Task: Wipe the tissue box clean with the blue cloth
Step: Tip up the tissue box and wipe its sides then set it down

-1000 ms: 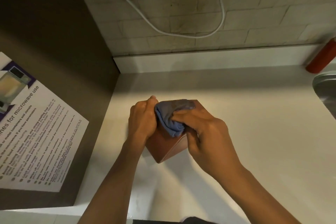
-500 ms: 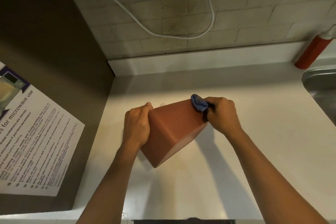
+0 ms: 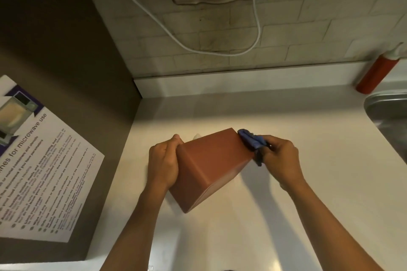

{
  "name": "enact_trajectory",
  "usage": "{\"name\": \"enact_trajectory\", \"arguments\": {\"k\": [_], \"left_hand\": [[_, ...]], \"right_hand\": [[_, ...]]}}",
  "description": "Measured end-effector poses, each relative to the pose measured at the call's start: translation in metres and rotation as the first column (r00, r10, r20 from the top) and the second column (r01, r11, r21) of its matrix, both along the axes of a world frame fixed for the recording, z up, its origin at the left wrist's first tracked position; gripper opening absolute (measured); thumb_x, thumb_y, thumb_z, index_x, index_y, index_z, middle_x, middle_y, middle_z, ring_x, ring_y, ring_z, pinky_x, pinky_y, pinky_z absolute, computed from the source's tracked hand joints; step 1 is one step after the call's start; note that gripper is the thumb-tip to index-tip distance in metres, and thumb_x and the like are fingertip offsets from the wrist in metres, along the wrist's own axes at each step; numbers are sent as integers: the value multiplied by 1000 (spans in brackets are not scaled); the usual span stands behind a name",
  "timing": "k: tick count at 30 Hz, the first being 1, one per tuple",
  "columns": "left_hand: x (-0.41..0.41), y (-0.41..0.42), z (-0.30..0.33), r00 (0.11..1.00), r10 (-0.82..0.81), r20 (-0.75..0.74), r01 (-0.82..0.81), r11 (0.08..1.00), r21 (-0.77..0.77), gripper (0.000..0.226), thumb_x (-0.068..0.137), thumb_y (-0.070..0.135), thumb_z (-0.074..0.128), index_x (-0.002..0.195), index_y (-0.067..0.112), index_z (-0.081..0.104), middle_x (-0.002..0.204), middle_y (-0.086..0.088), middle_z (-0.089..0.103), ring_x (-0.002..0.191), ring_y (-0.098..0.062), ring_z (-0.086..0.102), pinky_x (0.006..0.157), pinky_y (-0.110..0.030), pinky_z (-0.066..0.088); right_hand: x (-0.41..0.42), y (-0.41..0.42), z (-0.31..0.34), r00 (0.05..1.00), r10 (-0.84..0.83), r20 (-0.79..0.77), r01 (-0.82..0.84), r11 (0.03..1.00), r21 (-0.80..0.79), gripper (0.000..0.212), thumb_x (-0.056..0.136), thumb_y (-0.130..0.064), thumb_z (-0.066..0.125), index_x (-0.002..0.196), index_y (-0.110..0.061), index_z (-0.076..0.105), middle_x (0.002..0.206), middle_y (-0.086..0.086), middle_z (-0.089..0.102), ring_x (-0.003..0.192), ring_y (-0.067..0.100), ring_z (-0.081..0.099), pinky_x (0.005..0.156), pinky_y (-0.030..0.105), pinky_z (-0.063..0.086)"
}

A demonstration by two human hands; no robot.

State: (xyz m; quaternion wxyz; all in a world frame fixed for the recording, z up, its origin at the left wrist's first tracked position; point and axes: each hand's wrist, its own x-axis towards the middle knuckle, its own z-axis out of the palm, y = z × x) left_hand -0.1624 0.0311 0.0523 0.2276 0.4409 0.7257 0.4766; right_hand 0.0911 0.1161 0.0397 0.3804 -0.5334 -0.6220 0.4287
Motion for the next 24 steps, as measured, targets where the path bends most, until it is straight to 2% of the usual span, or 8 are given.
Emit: {"name": "enact_trajectory", "arguments": {"k": [3, 6, 10, 13, 15, 19, 22, 24], "left_hand": [[-4, 1, 9, 997, -70, 27, 73, 989, -131, 62, 92, 71, 21, 93, 41, 76, 90, 19, 74, 85, -5, 69, 85, -32, 53], [-9, 5, 25, 963, -230, 137, 261, 922, -287, 69, 84, 85, 26, 111, 43, 74, 106, 17, 75, 100, -7, 69, 99, -35, 48], [-7, 18, 55, 840, -482, 249, 541, 704, -460, 61, 80, 79, 53, 107, 28, 73, 106, 2, 74, 106, -22, 67, 107, -47, 44], [-3, 32, 69, 784, -551, 285, 589, 516, -622, 63, 71, 80, 61, 108, 30, 73, 110, 3, 74, 111, -22, 66, 109, -46, 43], [-1, 39, 70, 777, -533, 336, 595, 445, -669, 70, 73, 84, 59, 115, 30, 73, 110, 2, 76, 112, -21, 67, 107, -42, 45], [-10, 43, 68, 764, -449, 464, 640, 433, -635, 63, 73, 69, 71, 115, 22, 75, 106, -11, 75, 94, -17, 67, 88, -29, 47], [-27, 39, 67, 740, -415, 529, 673, 465, -576, 58, 76, 57, 80, 120, 20, 75, 126, -19, 67, 105, -22, 56, 88, -35, 37], [-40, 36, 68, 693, -410, 593, 715, 496, -492, 56, 77, 51, 81, 122, 19, 74, 130, -18, 66, 109, -23, 60, 89, -33, 46]], "right_hand": [[10, -9, -20, 953, -141, -267, 87, 975, -204, 30, 85, -1, 56, 101, -18, 74, 67, 8, 67, 59, 20, 58, 55, 28, 49], [11, -23, -37, 860, -330, -389, 189, 914, -359, 39, 84, 8, 52, 100, -19, 75, 88, 2, 75, 77, 22, 69, 67, 34, 57], [0, -27, -41, 800, -387, -458, 158, 873, -460, 36, 84, 12, 49, 94, -12, 75, 92, 12, 75, 76, 23, 71, 69, 37, 58], [-5, -27, -37, 792, -380, -478, 138, 874, -466, 35, 85, 11, 48, 99, -9, 74, 92, 14, 74, 77, 24, 71, 67, 36, 58], [-3, -27, -35, 792, -383, -477, 145, 875, -462, 35, 86, 11, 48, 101, -8, 73, 94, 15, 74, 79, 26, 71, 68, 36, 58], [2, -29, -33, 785, -372, -495, 126, 879, -460, 35, 86, 11, 48, 104, -7, 72, 96, 14, 74, 85, 28, 72, 70, 35, 59], [10, -30, -29, 771, -376, -514, 121, 879, -462, 34, 86, 11, 49, 103, -8, 72, 95, 14, 74, 86, 28, 72, 69, 33, 58], [16, -31, -28, 755, -394, -524, 132, 874, -467, 34, 87, 10, 49, 100, -10, 73, 94, 12, 75, 85, 27, 72, 67, 30, 59]]}}
